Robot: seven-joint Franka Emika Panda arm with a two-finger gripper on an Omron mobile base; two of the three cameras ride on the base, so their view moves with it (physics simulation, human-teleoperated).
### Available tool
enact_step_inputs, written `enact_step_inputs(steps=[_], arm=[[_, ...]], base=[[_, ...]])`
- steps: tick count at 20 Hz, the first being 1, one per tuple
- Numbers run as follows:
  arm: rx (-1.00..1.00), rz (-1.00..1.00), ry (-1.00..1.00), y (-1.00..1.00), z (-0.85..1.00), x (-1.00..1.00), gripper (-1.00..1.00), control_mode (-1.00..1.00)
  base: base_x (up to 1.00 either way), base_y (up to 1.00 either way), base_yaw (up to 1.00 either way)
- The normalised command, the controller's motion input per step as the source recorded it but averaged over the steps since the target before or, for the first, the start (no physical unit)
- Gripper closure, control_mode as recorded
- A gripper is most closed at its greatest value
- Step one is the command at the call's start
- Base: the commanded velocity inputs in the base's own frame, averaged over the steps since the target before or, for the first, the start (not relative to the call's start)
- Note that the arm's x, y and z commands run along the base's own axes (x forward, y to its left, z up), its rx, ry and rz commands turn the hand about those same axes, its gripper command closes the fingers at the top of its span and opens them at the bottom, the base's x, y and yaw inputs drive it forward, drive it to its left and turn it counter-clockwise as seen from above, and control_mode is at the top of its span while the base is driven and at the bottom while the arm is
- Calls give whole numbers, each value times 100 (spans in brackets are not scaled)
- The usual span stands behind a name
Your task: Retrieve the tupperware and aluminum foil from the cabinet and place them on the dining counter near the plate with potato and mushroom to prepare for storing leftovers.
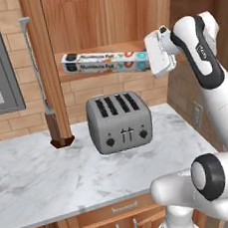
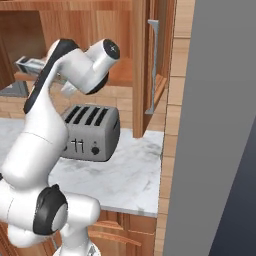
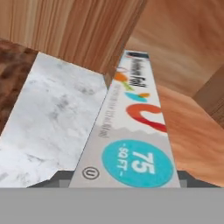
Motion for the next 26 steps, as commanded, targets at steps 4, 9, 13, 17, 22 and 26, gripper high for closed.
enact_step_inputs(steps=[4, 9, 13, 17, 22, 26], arm=[[0, -56, 0, -21, 47, -100, 100, -100], [0, -38, -1, -42, 39, -100, 100, -100], [0, -17, -17, -56, 1, -100, 100, -100], [0, -7, -8, -46, 0, -100, 100, -100], [-1, 4, 3, -6, 6, -100, 100, -100], [-9, 17, 14, 0, 6, -100, 100, -100]], base=[[0, 0, 0], [0, 0, 0], [0, 0, 0], [0, 0, 0], [0, 0, 0], [0, 0, 0]])
